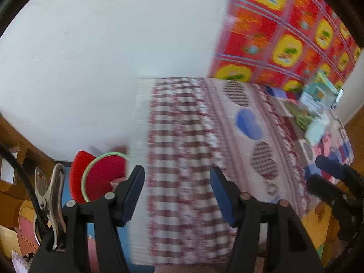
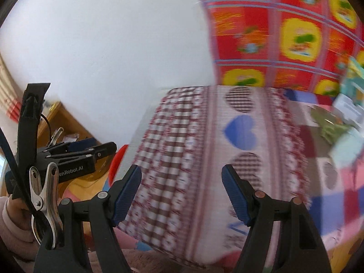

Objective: Collect trash
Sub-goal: 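Move both grippers back from the bin toward the trash pile, then reach the left gripper to the pale blue cloth and close on it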

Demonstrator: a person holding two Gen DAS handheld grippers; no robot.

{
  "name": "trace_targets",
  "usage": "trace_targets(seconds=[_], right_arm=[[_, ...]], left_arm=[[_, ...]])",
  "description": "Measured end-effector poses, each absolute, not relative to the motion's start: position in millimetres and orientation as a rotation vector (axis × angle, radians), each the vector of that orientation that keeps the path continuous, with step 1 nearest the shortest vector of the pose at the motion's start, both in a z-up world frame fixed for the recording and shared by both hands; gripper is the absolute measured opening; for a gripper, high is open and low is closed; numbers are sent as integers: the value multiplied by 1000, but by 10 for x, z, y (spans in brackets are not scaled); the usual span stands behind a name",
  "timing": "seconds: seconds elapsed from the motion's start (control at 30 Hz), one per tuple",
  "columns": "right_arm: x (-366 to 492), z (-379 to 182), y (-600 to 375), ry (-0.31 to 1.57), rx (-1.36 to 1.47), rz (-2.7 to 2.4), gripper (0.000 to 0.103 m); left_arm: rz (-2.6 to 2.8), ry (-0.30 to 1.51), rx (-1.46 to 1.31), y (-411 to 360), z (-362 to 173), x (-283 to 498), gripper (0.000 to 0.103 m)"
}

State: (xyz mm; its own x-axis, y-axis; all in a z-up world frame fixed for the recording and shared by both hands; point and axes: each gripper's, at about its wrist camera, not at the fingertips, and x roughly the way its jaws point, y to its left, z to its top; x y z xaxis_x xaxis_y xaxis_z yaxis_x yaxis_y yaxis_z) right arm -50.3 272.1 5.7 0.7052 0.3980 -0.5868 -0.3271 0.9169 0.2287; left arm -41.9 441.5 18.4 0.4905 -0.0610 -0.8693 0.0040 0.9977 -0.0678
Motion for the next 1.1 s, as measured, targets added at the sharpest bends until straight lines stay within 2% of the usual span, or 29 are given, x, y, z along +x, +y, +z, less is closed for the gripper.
trace_targets(seconds=[0.53,1.1], right_arm=[[-1075,-241,693,671,215,250,75],[-892,-365,-775,688,276,67,75]], left_arm=[[-199,1105,-13,2401,99,-575,63],[-365,1080,43,935,-83,295,63]])
